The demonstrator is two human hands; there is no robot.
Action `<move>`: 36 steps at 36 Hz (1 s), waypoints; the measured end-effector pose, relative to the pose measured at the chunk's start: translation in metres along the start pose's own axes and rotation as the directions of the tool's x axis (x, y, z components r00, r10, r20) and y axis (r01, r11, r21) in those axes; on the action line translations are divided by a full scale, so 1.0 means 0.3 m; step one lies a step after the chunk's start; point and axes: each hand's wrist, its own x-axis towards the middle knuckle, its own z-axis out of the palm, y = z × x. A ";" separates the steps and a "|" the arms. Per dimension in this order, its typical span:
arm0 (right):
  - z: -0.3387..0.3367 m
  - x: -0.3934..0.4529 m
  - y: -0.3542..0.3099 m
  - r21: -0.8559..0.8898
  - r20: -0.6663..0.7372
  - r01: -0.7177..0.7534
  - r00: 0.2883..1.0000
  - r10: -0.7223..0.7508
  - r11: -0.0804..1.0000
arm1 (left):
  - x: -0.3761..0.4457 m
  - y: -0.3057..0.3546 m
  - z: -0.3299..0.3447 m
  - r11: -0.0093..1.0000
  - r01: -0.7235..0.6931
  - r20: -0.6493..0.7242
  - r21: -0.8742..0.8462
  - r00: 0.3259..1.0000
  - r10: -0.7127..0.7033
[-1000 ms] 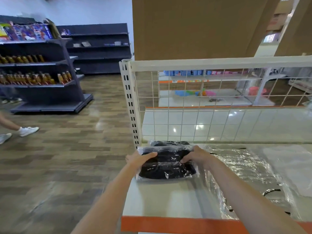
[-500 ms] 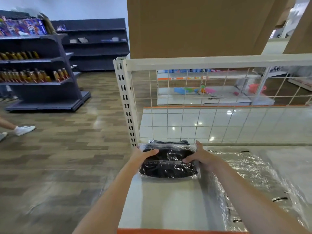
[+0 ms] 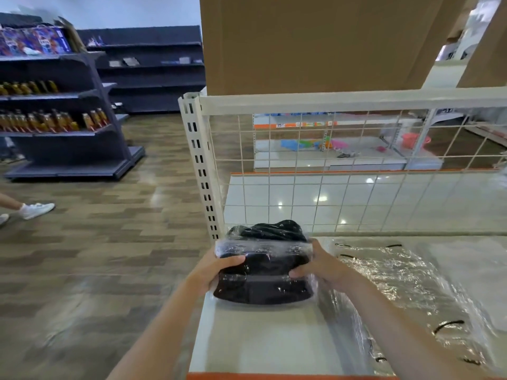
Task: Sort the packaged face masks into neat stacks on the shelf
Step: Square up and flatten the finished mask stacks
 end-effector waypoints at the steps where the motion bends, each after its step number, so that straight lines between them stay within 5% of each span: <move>1: 0.009 -0.016 0.011 0.000 -0.007 0.030 1.000 -0.030 1.000 | -0.014 -0.012 -0.007 0.997 -0.061 0.001 0.040 0.998 0.061; 9: 0.071 -0.152 0.099 -0.038 -0.031 0.390 0.920 -0.392 0.920 | -0.157 -0.075 -0.022 0.901 -0.400 0.033 0.167 0.916 0.401; 13: 0.077 -0.188 0.144 -0.149 -0.036 0.348 0.933 -0.357 0.925 | -0.194 -0.137 -0.026 0.934 -0.346 -0.055 0.093 0.935 0.351; 19: 0.094 -0.193 0.169 -0.072 -0.018 0.381 0.923 -0.383 0.922 | -0.229 -0.126 0.052 0.945 -0.323 -0.240 -0.045 0.922 0.303; 28: 0.116 -0.202 0.175 0.073 -0.052 0.422 0.906 -0.419 0.904 | -0.252 -0.135 0.059 0.956 -0.295 -0.308 -0.002 0.909 0.280; 36: 0.119 -0.214 0.176 -0.062 -0.043 0.364 0.929 -0.367 0.929 | -0.260 -0.157 0.060 0.962 -0.272 -0.219 -0.034 0.941 0.258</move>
